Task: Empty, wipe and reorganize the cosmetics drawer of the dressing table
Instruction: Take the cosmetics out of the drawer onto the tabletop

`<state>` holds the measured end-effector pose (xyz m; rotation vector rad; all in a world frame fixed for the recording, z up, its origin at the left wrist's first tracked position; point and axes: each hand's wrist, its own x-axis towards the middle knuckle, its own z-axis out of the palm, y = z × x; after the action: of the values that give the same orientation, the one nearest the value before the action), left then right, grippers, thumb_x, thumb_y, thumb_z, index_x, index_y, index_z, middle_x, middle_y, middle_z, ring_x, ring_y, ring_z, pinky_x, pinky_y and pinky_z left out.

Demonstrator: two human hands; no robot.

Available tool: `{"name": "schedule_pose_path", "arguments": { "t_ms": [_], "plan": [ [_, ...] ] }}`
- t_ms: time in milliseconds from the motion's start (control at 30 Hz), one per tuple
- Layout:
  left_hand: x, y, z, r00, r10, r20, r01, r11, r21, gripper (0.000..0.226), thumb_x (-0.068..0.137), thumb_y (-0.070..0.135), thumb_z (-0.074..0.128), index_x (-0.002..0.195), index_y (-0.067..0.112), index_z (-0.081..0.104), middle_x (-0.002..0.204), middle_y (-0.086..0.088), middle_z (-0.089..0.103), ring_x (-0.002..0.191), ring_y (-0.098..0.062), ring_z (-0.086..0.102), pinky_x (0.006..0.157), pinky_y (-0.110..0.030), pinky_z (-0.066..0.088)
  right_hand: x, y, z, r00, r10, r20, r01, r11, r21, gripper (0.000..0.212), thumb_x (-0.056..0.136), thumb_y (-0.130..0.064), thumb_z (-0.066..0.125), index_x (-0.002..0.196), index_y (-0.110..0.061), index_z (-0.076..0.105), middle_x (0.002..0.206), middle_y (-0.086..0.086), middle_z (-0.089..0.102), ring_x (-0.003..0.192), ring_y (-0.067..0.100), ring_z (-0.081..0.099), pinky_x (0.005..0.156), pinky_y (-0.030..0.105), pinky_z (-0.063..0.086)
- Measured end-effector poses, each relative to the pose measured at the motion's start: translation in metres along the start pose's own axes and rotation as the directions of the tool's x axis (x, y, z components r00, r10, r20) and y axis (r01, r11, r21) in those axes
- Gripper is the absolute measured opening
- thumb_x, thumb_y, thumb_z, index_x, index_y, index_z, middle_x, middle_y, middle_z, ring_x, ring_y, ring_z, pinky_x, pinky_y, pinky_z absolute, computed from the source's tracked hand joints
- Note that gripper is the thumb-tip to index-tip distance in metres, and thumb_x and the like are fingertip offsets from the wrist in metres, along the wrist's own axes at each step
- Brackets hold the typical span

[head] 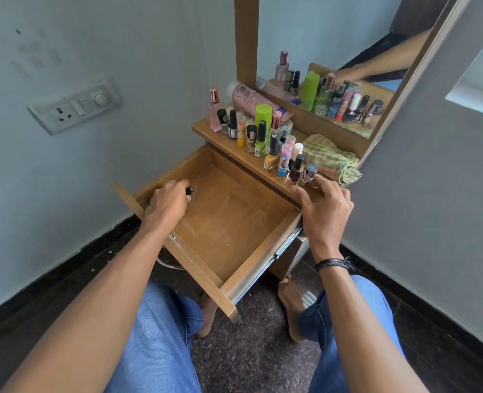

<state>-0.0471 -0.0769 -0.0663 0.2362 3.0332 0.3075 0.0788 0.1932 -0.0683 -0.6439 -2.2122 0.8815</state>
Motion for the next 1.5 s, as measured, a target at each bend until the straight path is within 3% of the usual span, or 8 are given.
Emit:
{"name": "schedule_pose_path", "arguments": {
  "t_ms": [333, 533, 767, 900, 1033, 1200, 1367, 1500],
  "plan": [
    [-0.014, 0.022, -0.021, 0.994, -0.033, -0.101, -0.001, 0.948, -0.319, 0.021, 0.104, 0.028, 0.053, 0.118, 0.013, 0.058, 0.111, -0.007, 0.066, 0.092, -0.021, 0.062, 0.065, -0.025, 0.042, 0.002, -0.002, -0.004, 1.000, 0.018, 0.015, -0.019, 0.998, 0.063, 0.050, 0.081, -0.038, 0.083, 0.125, -0.017, 0.070, 0.117, 0.000, 0.072, 0.108, 0.024, 0.056, 0.090, 0.031, 0.031],
    [-0.039, 0.069, -0.033, 0.980, 0.067, -0.190, -0.188, 0.648, -0.738, 0.007, 0.099, 0.024, 0.061, 0.104, 0.020, 0.063, 0.100, 0.011, 0.066, 0.092, -0.016, 0.070, 0.078, -0.048, 0.062, 0.010, 0.008, -0.017, 0.994, -0.063, 0.090, 0.041, 0.973, 0.229, 0.059, 0.079, -0.035, 0.085, 0.133, -0.029, 0.061, 0.113, -0.012, 0.066, 0.103, 0.015, 0.062, 0.097, 0.051, 0.051],
    [-0.066, 0.132, -0.057, 0.957, 0.194, -0.217, -0.282, 0.441, -0.852, 0.021, 0.097, 0.017, 0.064, 0.116, 0.006, 0.065, 0.098, 0.005, 0.066, 0.097, -0.016, 0.071, 0.083, -0.039, 0.062, 0.012, 0.005, -0.042, 0.973, -0.230, 0.002, 0.205, 0.871, 0.447, 0.039, 0.083, -0.011, 0.072, 0.121, -0.012, 0.063, 0.112, 0.001, 0.063, 0.096, 0.022, 0.062, 0.085, 0.035, 0.052],
    [-0.071, 0.151, -0.063, 0.934, 0.255, -0.250, -0.343, 0.444, -0.828, 0.029, 0.094, 0.031, 0.069, 0.117, 0.015, 0.067, 0.103, 0.000, 0.071, 0.094, -0.021, 0.073, 0.080, -0.047, 0.062, 0.013, 0.002, -0.049, 0.938, -0.347, 0.008, 0.304, 0.832, 0.464, 0.036, 0.085, -0.023, 0.080, 0.114, -0.007, 0.065, 0.109, 0.009, 0.062, 0.094, 0.024, 0.061, 0.078, 0.029, 0.049],
    [-0.078, 0.171, -0.074, 0.886, 0.354, -0.301, -0.449, 0.491, -0.746, 0.028, 0.095, 0.028, 0.069, 0.119, 0.015, 0.067, 0.106, 0.003, 0.070, 0.092, -0.014, 0.071, 0.075, -0.034, 0.063, 0.012, -0.002, -0.049, 0.894, -0.447, -0.001, 0.404, 0.808, 0.429, 0.035, 0.085, -0.025, 0.084, 0.111, -0.007, 0.068, 0.098, 0.006, 0.065, 0.084, 0.024, 0.060, 0.074, 0.029, 0.049],
    [-0.081, 0.187, -0.076, 0.853, 0.389, -0.349, -0.517, 0.536, -0.667, 0.027, 0.092, 0.027, 0.072, 0.116, 0.014, 0.070, 0.100, 0.008, 0.066, 0.078, 0.010, 0.061, 0.058, -0.009, 0.051, 0.016, 0.006, -0.048, 0.907, -0.418, -0.060, 0.406, 0.824, 0.396, 0.031, 0.086, -0.017, 0.084, 0.110, -0.002, 0.072, 0.093, 0.004, 0.068, 0.079, 0.019, 0.063, 0.074, 0.030, 0.053],
    [-0.082, 0.197, -0.065, 0.855, 0.402, -0.327, -0.510, 0.539, -0.670, 0.028, 0.090, 0.027, 0.075, 0.114, 0.013, 0.071, 0.095, 0.014, 0.063, 0.075, 0.011, 0.060, 0.072, -0.015, 0.056, 0.017, 0.017, -0.047, 0.930, -0.358, -0.086, 0.365, 0.864, 0.346, 0.023, 0.088, -0.015, 0.081, 0.106, -0.003, 0.074, 0.089, 0.005, 0.070, 0.077, 0.022, 0.065, 0.072, 0.040, 0.056],
    [-0.079, 0.191, -0.051, 0.880, 0.359, -0.311, -0.471, 0.570, -0.673, 0.021, 0.088, 0.017, 0.076, 0.109, 0.016, 0.075, 0.092, 0.008, 0.070, 0.078, 0.003, 0.065, 0.068, -0.008, 0.051, 0.020, 0.029, -0.046, 0.948, -0.313, 0.058, 0.274, 0.894, 0.354, 0.027, 0.088, -0.026, 0.080, 0.106, -0.006, 0.076, 0.097, 0.001, 0.067, 0.086, 0.020, 0.063, 0.078, 0.035, 0.054]
  ]
}}
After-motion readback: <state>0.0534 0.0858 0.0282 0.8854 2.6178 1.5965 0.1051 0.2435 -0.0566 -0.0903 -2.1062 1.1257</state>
